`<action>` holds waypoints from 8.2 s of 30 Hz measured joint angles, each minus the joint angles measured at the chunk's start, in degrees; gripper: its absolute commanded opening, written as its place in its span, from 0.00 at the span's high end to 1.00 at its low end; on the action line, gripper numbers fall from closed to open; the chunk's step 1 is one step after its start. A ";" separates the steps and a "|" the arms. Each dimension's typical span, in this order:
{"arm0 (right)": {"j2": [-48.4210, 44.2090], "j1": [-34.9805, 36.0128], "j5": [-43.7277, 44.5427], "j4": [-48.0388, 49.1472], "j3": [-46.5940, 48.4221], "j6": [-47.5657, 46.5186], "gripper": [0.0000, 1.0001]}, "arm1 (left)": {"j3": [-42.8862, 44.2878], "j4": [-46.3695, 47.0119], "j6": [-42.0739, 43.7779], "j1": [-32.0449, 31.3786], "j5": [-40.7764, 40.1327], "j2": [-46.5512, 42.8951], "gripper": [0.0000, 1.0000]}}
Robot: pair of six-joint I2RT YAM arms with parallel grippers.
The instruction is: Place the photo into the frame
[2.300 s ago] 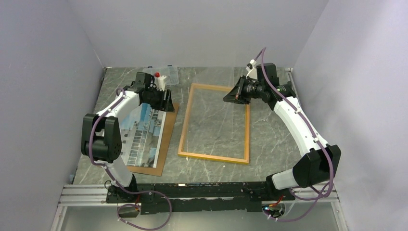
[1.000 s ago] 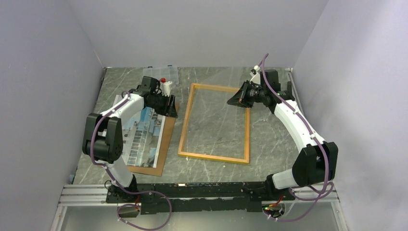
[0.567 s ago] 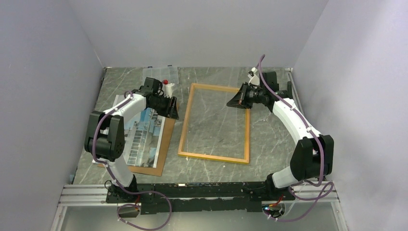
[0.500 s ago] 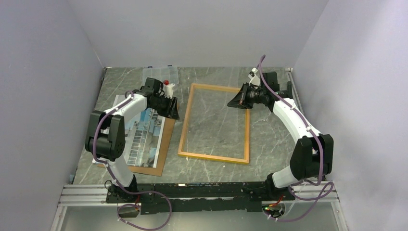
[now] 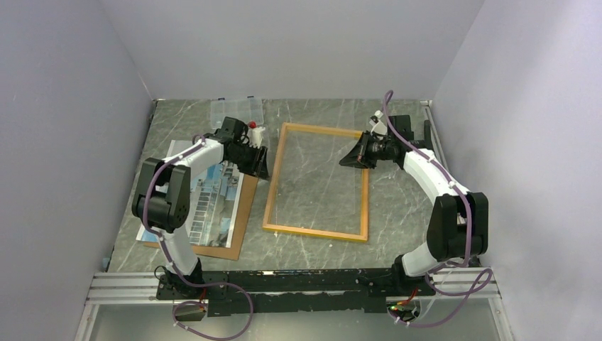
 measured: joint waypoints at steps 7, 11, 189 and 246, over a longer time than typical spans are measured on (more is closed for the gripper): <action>0.00 -1.44 -0.04 1.44 -3.13 0.44 1.00 | 0.37 0.87 0.20 -0.90 -0.02 1.68 0.54; 0.00 -2.25 -0.07 2.32 -4.70 1.09 1.00 | 0.37 0.87 0.68 -1.77 -0.48 1.99 0.55; -1.86 4.76 -4.39 13.16 -0.61 1.09 1.00 | 1.66 1.92 0.55 -1.70 -0.13 5.97 0.97; -5.01 7.98 6.34 10.12 0.02 6.19 1.00 | 2.23 1.49 -0.02 -1.55 0.72 6.43 0.97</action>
